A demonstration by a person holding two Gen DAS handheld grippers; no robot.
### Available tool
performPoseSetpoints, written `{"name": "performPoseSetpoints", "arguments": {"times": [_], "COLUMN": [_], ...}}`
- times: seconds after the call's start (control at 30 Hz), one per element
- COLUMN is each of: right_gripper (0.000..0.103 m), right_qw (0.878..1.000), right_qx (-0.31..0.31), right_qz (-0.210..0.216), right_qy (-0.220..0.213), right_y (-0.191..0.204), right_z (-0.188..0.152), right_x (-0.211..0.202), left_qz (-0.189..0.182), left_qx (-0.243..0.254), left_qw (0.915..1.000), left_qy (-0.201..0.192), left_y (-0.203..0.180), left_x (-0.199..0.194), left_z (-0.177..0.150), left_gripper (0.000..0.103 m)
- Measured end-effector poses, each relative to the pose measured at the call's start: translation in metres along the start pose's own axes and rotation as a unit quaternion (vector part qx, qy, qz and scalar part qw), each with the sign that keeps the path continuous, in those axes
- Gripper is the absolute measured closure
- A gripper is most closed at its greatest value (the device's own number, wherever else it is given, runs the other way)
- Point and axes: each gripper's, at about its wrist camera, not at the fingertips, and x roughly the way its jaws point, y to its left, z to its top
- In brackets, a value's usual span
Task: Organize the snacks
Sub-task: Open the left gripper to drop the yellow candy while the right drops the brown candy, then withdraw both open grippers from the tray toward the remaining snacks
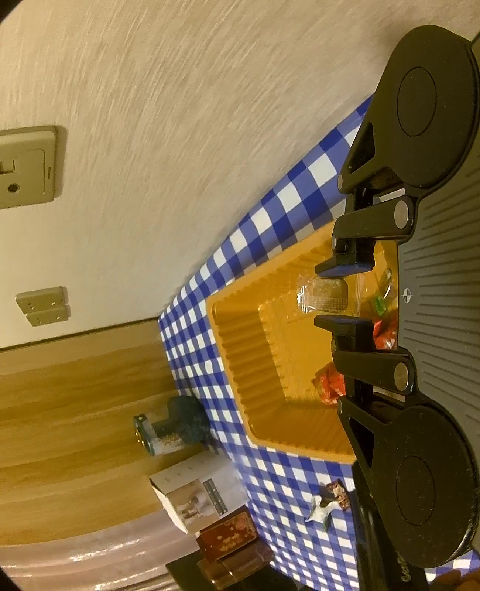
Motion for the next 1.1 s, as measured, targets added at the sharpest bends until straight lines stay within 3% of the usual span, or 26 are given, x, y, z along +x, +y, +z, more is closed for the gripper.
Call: {"name": "performPoseSetpoints", "arguments": {"times": [0.17,0.3,0.33,0.37,0.4,0.43,0.8,1.1], "right_gripper": [0.081,0.079,0.066,0.04,0.03,0.028,0.028,0.027], "right_qw": [1.0,0.998,0.997,0.996,0.996,0.996,0.997,0.997], "right_qx": [0.003,0.03,0.044,0.056,0.067,0.073,0.073,0.052], "right_qz": [0.017,0.057,0.062,0.062,0.057,0.056,0.024,0.052], "right_qy": [0.001,0.011,0.012,0.011,0.007,0.002,0.002,0.0], "right_y": [0.007,0.006,0.003,0.001,-0.003,-0.005,-0.003,0.036], "right_z": [-0.001,0.0,-0.001,-0.001,-0.001,-0.001,-0.011,-0.022], "right_x": [0.002,0.006,0.006,0.006,0.004,0.002,-0.026,-0.056], "left_qz": [0.008,0.016,0.019,0.021,0.022,0.023,0.052,0.074], "left_qx": [-0.018,-0.03,-0.031,-0.032,-0.034,-0.035,-0.051,-0.063], "left_qw": [0.9998,0.9994,0.9993,0.9993,0.9992,0.9991,0.9973,0.995], "left_qy": [-0.002,0.0,0.0,0.001,0.001,0.001,-0.004,-0.023], "left_y": [0.015,0.026,0.028,0.03,0.033,0.035,0.059,0.08], "left_x": [-0.01,-0.014,-0.014,-0.015,-0.017,-0.018,-0.046,-0.086], "left_z": [-0.006,-0.012,-0.013,-0.015,-0.016,-0.017,-0.034,-0.041], "left_gripper": [0.064,0.063,0.063,0.061,0.061,0.06,0.046,0.04]}}
